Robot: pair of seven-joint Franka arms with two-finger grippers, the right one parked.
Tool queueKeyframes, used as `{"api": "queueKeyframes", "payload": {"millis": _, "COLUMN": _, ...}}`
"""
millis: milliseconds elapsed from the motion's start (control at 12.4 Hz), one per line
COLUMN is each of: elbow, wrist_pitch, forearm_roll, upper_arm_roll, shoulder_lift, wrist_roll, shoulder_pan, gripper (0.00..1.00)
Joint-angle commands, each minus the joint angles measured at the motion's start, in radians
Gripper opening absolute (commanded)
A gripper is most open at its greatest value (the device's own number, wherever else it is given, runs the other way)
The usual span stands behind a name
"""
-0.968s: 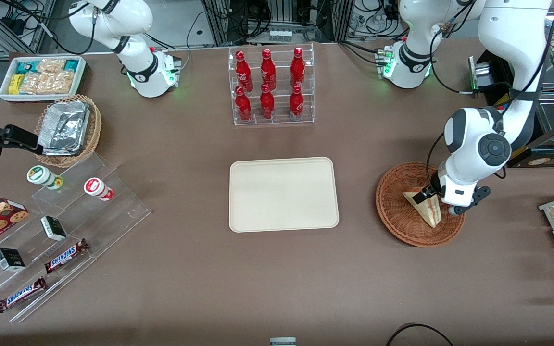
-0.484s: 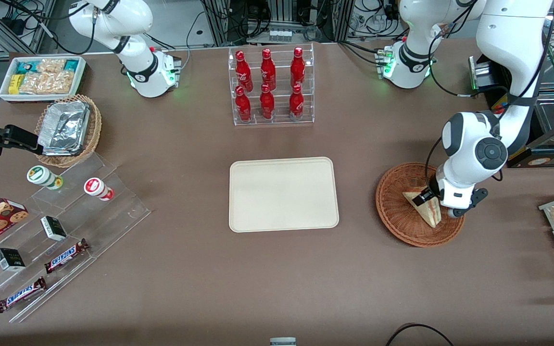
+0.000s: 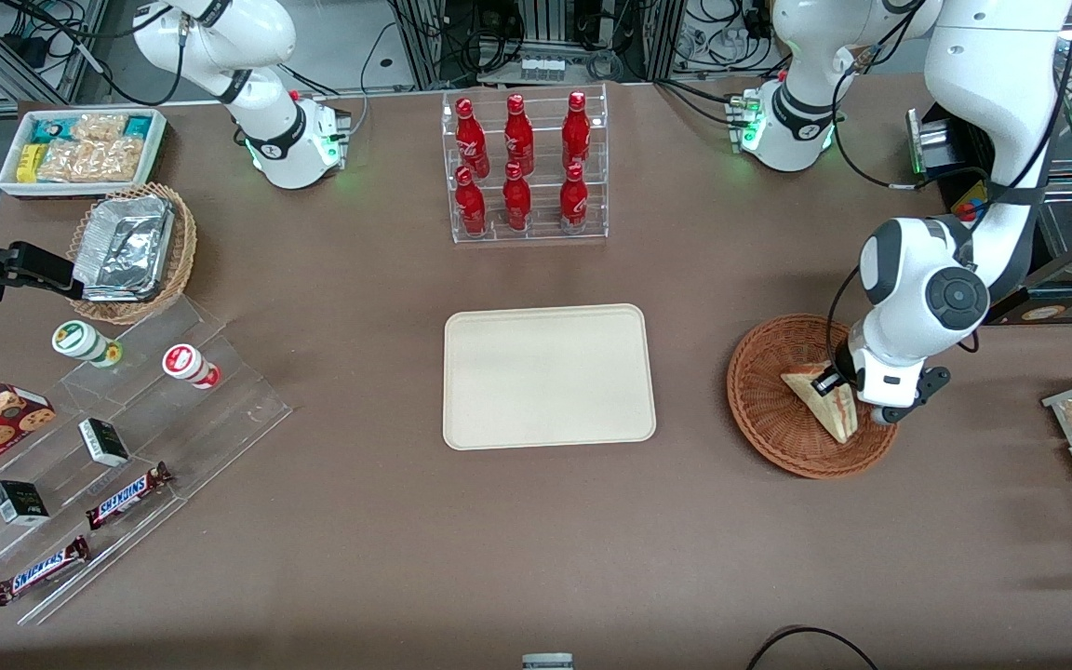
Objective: Place sandwich from basket to tray
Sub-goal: 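Lower the left gripper and close it on the sandwich's wrapped corner, then lift the sandwich and carry it with the left gripper toward the tray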
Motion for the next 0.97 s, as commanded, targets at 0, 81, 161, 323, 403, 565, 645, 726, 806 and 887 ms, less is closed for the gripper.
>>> {"api": "queueKeyframes", "payload": {"millis": 0, "elbow": 0.15, "wrist_pitch": -0.204, "forearm_roll": 0.02, "upper_arm_roll": -0.006, "shoulder_lift": 0.0, "wrist_roll": 0.043, "shoulder_pan": -0.007, "gripper": 0.0}}
{"api": "queueKeyframes", "payload": {"millis": 81, "elbow": 0.206, "wrist_pitch": -0.276, "forearm_roll": 0.018, "upper_arm_roll": -0.007, "shoulder_lift": -0.003, "wrist_roll": 0.063, "shoulder_pan": -0.007, "gripper": 0.0}}
{"api": "queueKeyframes", "payload": {"millis": 161, "elbow": 0.244, "wrist_pitch": -0.32, "forearm_roll": 0.015, "upper_arm_roll": -0.012, "shoulder_lift": -0.003, "wrist_roll": 0.069, "shoulder_pan": -0.01, "gripper": 0.0}}
{"api": "queueKeyframes", "payload": {"millis": 323, "elbow": 0.292, "wrist_pitch": -0.371, "forearm_roll": 0.015, "upper_arm_roll": -0.035, "shoulder_lift": 0.001, "wrist_roll": 0.077, "shoulder_pan": -0.034, "gripper": 0.0}}
{"api": "queueKeyframes", "payload": {"millis": 403, "elbow": 0.303, "wrist_pitch": -0.388, "forearm_roll": 0.017, "upper_arm_roll": -0.049, "shoulder_lift": 0.001, "wrist_roll": 0.089, "shoulder_pan": -0.054, "gripper": 0.0}}
{"api": "queueKeyframes", "payload": {"millis": 565, "elbow": 0.313, "wrist_pitch": -0.387, "forearm_roll": 0.017, "upper_arm_roll": -0.058, "shoulder_lift": 0.011, "wrist_roll": 0.131, "shoulder_pan": -0.118, "gripper": 0.0}}
{"api": "queueKeyframes", "payload": {"millis": 645, "elbow": 0.335, "wrist_pitch": -0.39, "forearm_roll": 0.017, "upper_arm_roll": -0.058, "shoulder_lift": 0.028, "wrist_roll": 0.166, "shoulder_pan": -0.145, "gripper": 0.0}}
{"api": "queueKeyframes", "payload": {"millis": 726, "elbow": 0.368, "wrist_pitch": -0.391, "forearm_roll": 0.015, "upper_arm_roll": -0.058, "shoulder_lift": 0.046, "wrist_roll": 0.168, "shoulder_pan": -0.18, "gripper": 0.0}}
{"api": "queueKeyframes", "payload": {"millis": 806, "elbow": 0.387, "wrist_pitch": -0.391, "forearm_roll": 0.015, "upper_arm_roll": -0.058, "shoulder_lift": 0.062, "wrist_roll": 0.169, "shoulder_pan": -0.211, "gripper": 0.0}}
{"api": "queueKeyframes", "payload": {"millis": 887, "elbow": 0.411, "wrist_pitch": -0.39, "forearm_roll": 0.015, "upper_arm_roll": -0.058, "shoulder_lift": 0.091, "wrist_roll": 0.155, "shoulder_pan": -0.249, "gripper": 0.0}}
